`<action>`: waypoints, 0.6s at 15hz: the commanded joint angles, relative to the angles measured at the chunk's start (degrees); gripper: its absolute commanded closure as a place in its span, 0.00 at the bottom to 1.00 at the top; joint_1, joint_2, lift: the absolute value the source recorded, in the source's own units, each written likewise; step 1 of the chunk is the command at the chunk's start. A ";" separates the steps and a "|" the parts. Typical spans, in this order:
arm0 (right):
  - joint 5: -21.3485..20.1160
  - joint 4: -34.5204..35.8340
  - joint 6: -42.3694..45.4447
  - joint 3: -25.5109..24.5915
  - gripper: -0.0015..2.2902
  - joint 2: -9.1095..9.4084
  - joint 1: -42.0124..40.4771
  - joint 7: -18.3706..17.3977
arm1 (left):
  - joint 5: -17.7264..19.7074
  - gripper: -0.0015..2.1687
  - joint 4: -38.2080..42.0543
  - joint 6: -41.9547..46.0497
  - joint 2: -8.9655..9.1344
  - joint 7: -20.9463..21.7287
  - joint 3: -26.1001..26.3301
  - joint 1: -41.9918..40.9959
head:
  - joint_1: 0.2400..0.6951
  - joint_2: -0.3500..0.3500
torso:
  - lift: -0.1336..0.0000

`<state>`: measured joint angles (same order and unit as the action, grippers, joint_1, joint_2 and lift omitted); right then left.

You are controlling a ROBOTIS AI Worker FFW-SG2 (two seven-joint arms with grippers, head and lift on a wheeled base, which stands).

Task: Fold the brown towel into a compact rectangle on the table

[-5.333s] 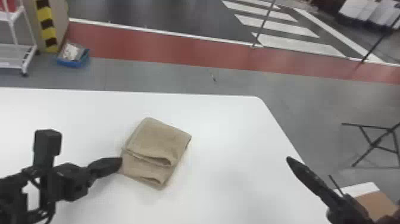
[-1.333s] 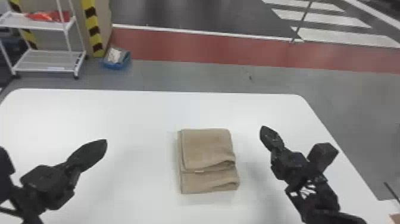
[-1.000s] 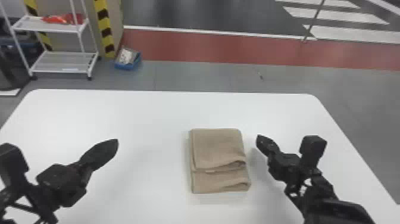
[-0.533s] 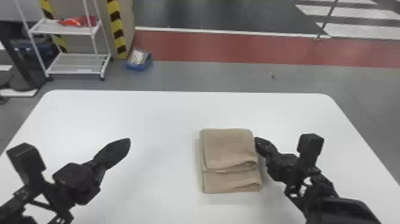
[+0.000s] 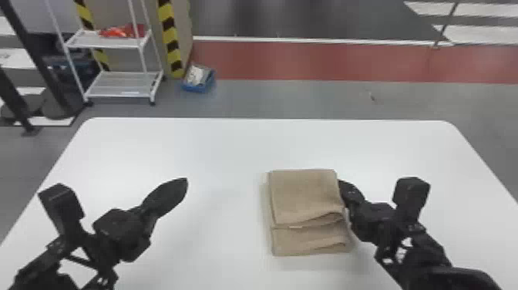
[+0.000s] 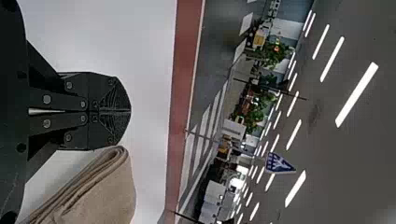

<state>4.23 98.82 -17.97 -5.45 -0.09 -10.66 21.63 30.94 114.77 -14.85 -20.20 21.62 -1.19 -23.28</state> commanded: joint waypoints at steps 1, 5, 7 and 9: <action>0.25 1.47 -0.10 0.35 0.88 0.14 -1.03 -0.18 | 0.00 0.80 0.02 0.12 0.07 0.00 -0.04 -0.01 | 1.00 0.48 | 0.07; 1.04 7.71 -0.63 -3.96 0.76 0.14 -4.02 -1.41 | 0.35 0.80 0.99 0.47 0.07 0.00 -0.75 -0.10 | 1.00 0.47 | 0.07; 4.21 10.52 -0.45 -8.26 0.41 0.14 -4.63 -0.01 | 0.35 0.79 1.69 0.47 0.42 -0.79 -0.92 -0.10 | 1.00 0.44 | 0.07; 7.28 11.05 -0.28 -10.90 0.03 -3.34 -4.37 6.94 | -0.61 0.58 2.66 1.35 1.21 -3.34 -0.57 0.07 | 1.00 0.38 | 0.07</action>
<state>9.30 109.17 -18.41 -14.31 -1.11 -15.23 25.97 31.03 116.78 -14.09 -19.58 19.11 -2.01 -23.32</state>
